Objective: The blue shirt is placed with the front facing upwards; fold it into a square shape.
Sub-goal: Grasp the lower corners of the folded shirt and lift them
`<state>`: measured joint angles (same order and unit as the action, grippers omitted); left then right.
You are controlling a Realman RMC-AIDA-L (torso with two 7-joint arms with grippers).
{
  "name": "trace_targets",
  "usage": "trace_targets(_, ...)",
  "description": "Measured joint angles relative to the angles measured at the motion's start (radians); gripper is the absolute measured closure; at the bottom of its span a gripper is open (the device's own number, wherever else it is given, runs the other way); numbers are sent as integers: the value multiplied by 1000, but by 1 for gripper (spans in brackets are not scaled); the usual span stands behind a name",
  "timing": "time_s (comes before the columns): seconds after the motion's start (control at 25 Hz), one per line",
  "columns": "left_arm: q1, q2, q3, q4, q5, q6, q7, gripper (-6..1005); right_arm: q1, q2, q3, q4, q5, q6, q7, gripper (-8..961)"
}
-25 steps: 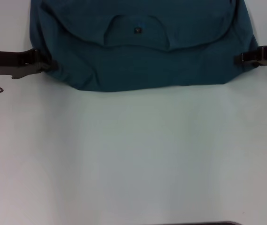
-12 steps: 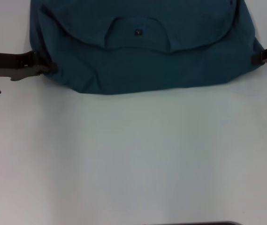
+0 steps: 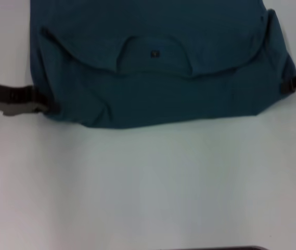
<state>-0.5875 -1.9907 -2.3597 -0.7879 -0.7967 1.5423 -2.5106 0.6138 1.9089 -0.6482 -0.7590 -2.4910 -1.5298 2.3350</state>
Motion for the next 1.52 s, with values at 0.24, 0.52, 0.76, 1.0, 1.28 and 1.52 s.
trace_targets(0.24, 58, -14, -1, -94, 40, 146, 0, 999, -15, 21, -4, -91, -87, -152, 7, 916)
trace_targets(0.52, 109, -35, 1, -171, 70, 282, 7, 998, -44, 36, -3, -153, -185, -281, 8, 909)
trace_targets(0.76, 173, -81, 12, -259, 160, 359, 9, 998, -112, 68, -5, -244, -189, -355, 5, 902)
trace_targets(1.0, 194, -99, 18, -301, 229, 409, -1, 998, -163, 77, -7, -275, -191, -404, -3, 895)
trace_targets(1.28, 191, -100, 38, -307, 280, 418, -8, 999, -197, 114, -30, -316, -234, -448, -21, 887)
trace_targets(1.52, 201, -100, 27, -313, 308, 436, -7, 999, -201, 132, -40, -317, -292, -453, -29, 881)
